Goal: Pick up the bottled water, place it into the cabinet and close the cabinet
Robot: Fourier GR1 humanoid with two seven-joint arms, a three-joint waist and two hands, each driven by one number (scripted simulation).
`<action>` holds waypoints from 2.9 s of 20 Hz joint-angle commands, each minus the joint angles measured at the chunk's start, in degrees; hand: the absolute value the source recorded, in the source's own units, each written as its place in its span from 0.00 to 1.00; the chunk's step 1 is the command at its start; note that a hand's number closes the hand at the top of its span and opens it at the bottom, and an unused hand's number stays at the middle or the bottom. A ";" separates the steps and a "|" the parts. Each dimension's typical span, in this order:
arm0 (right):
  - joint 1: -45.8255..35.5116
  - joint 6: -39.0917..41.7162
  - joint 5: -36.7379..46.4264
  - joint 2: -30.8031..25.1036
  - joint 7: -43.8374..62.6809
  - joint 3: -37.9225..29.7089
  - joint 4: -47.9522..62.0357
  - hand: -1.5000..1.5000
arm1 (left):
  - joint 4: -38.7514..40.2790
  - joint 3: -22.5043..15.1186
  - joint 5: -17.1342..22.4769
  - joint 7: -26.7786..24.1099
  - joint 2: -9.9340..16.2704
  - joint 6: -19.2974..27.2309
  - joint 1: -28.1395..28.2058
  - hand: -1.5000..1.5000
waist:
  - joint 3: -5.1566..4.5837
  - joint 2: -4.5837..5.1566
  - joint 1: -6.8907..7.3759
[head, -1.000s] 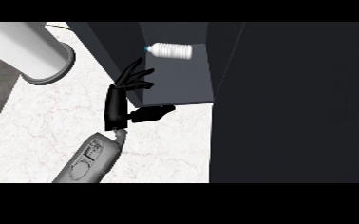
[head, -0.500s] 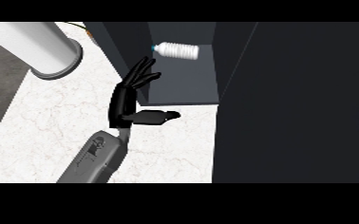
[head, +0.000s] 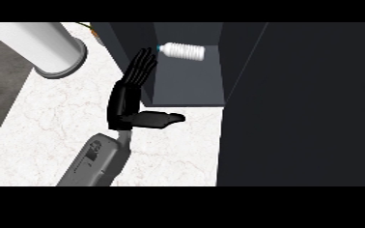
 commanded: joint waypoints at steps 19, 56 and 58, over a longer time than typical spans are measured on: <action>1.36 2.84 5.78 -9.11 3.30 5.04 -4.33 1.00 | -43.07 -7.77 -0.74 9.18 5.29 -2.64 27.83 0.00 | 0.13 -0.30 0.54; -33.39 -2.06 8.49 6.69 35.37 14.61 0.30 1.00 | -52.73 23.22 26.71 -8.64 21.98 -33.38 65.14 0.00 | -0.07 0.23 3.61; -40.23 -6.75 5.64 6.80 36.28 13.49 4.29 1.00 | -55.80 23.80 27.99 -7.61 21.59 -33.63 68.98 0.00 | 0.03 0.17 3.59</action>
